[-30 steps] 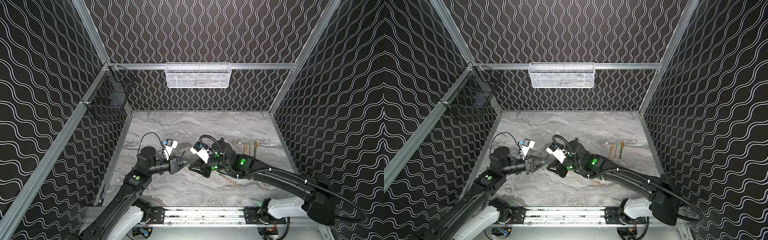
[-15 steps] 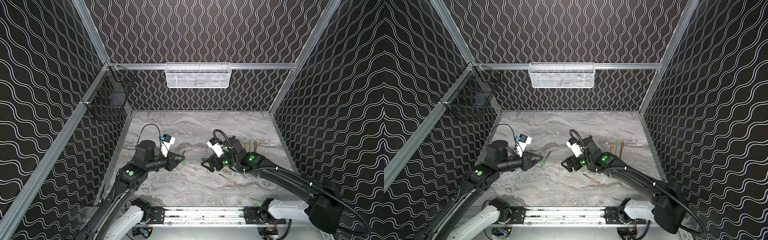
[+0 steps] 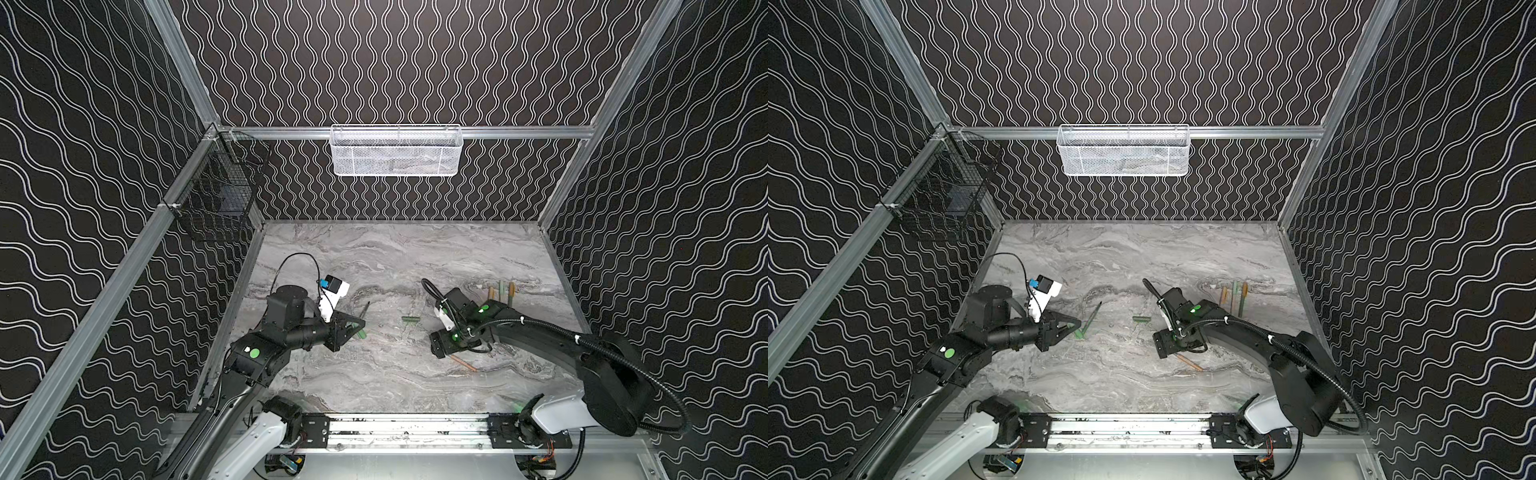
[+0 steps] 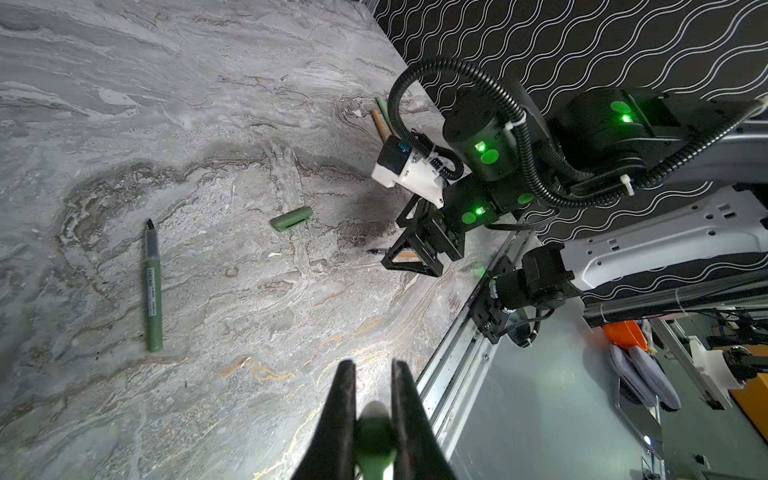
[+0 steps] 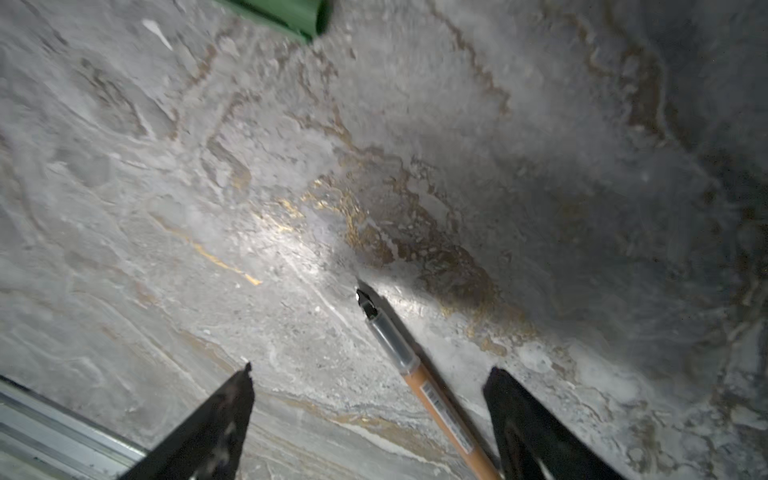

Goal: Insert the pens into the pen caps
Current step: 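Move the right gripper to the orange-bodied pen and grasp it, then lift the orange-bodied pen tip-up toward the green cap in the left gripper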

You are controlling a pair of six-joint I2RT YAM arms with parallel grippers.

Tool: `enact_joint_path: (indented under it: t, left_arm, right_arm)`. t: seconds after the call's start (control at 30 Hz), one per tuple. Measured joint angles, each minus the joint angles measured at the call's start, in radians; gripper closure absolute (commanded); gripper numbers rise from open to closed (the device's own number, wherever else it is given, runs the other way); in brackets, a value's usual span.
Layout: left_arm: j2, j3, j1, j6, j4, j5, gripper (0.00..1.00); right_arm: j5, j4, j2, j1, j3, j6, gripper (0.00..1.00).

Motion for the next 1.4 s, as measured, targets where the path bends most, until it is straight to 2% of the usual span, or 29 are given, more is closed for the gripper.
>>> enact_joint_path:
  t: [0.13, 0.4, 0.73, 0.93, 1.2, 1.4]
  left_arm:
    - [0.003, -0.006, 0.004, 0.003, 0.002, 0.011, 1.00]
    - [0.016, -0.011, 0.042, 0.003, 0.016, 0.055, 1.00]
    - [0.015, -0.018, 0.075, 0.003, 0.025, 0.099, 1.00]
    - [0.007, -0.019, 0.082, 0.003, 0.039, 0.107, 1.00]
    - [0.012, -0.024, 0.092, 0.003, 0.047, 0.122, 1.00]
    - [0.011, -0.024, 0.093, 0.003, 0.052, 0.122, 1.00]
  right_arm:
    - [0.044, -0.031, 0.020, 0.014, -0.011, 0.041, 0.13]
    - [0.071, -0.058, 0.032, 0.043, -0.058, 0.124, 0.29]
    - [0.090, -0.061, 0.092, 0.067, -0.050, 0.152, 0.71]
    - [0.092, -0.057, 0.119, 0.122, -0.025, 0.146, 0.86]
    - [0.066, -0.023, 0.209, 0.220, 0.074, 0.132, 0.93]
    - [0.045, 0.045, 0.312, 0.288, 0.190, 0.126, 0.87]
